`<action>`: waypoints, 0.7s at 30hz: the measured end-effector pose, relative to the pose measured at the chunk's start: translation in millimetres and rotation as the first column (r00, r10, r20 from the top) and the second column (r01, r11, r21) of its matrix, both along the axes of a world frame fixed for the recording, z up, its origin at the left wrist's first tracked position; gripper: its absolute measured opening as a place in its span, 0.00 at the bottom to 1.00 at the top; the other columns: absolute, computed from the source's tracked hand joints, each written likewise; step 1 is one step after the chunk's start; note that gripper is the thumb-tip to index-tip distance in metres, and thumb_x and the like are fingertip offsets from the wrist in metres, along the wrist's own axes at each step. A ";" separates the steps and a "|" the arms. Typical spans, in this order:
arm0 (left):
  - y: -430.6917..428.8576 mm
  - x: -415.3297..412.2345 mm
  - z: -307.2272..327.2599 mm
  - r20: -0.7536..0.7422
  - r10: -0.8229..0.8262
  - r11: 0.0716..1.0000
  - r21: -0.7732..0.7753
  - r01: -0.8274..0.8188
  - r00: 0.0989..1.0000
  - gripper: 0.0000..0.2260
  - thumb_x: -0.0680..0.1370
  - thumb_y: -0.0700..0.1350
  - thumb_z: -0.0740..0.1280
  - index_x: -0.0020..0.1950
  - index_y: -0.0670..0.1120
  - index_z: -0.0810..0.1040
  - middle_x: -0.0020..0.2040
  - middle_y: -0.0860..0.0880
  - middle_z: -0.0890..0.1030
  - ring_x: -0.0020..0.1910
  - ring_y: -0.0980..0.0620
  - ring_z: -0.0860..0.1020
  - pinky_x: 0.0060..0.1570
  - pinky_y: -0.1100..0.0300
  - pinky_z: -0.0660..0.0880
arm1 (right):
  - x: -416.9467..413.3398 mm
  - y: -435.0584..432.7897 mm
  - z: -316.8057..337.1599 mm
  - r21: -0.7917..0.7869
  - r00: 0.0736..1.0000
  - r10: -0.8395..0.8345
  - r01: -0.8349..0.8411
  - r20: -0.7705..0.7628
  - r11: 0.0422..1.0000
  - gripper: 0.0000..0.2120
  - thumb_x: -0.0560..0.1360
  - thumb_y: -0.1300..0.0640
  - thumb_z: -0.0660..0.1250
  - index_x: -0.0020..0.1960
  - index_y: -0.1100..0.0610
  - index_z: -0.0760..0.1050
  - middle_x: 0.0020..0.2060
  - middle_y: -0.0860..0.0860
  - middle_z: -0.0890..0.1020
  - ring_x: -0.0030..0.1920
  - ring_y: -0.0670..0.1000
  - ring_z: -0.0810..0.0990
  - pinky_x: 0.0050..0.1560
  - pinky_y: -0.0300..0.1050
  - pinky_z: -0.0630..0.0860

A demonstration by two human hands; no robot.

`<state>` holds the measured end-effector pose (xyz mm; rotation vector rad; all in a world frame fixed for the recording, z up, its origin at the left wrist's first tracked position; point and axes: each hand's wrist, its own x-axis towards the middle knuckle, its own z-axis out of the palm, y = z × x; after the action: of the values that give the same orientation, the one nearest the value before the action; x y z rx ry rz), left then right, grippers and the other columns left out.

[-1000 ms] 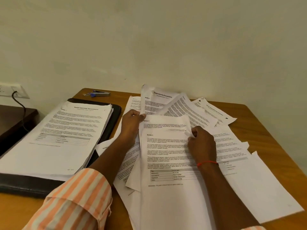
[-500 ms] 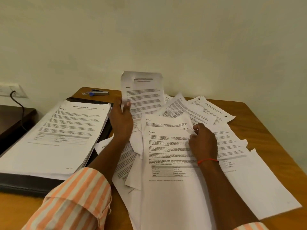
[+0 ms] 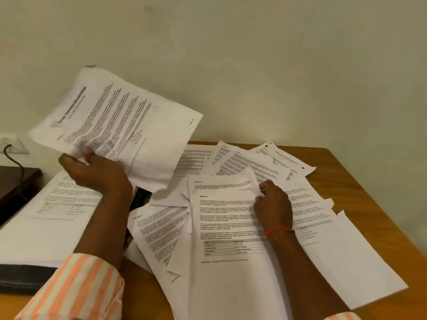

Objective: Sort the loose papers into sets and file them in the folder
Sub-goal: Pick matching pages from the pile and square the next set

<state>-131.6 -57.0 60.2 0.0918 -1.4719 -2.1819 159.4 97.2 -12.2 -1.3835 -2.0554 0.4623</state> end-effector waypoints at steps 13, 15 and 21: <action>47.4 77.3 -52.9 0.421 -0.800 0.059 -0.654 0.754 0.427 0.13 0.83 0.43 0.65 0.67 0.47 0.73 0.61 0.51 0.80 0.57 0.50 0.80 0.46 0.65 0.77 | -5.3 9.1 -0.7 -0.048 0.979 -0.078 0.070 -0.189 0.996 0.14 0.81 0.45 0.63 0.49 0.56 0.77 0.44 0.53 0.82 0.45 0.55 0.80 0.48 0.52 0.78; 47.3 80.5 -58.6 0.454 -0.792 0.012 -0.656 0.754 0.408 0.14 0.82 0.43 0.66 0.68 0.47 0.73 0.63 0.50 0.80 0.61 0.49 0.79 0.51 0.61 0.75 | -6.7 6.5 -0.3 -0.076 0.967 -0.092 0.076 -0.236 0.994 0.16 0.83 0.46 0.59 0.45 0.57 0.75 0.42 0.53 0.82 0.42 0.53 0.79 0.42 0.46 0.73; 42.1 82.7 -57.0 0.518 -0.673 -0.057 -0.749 0.661 0.529 0.21 0.79 0.52 0.71 0.69 0.48 0.72 0.67 0.49 0.78 0.58 0.49 0.78 0.53 0.57 0.72 | -4.1 3.2 0.6 -0.110 0.991 -0.043 0.029 -0.126 0.993 0.13 0.78 0.52 0.70 0.59 0.58 0.76 0.55 0.55 0.83 0.55 0.57 0.81 0.51 0.45 0.75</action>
<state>-48.9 -14.9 3.2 -1.3694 -2.9576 -1.3695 155.2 100.5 -11.6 -1.4132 -1.9228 0.6385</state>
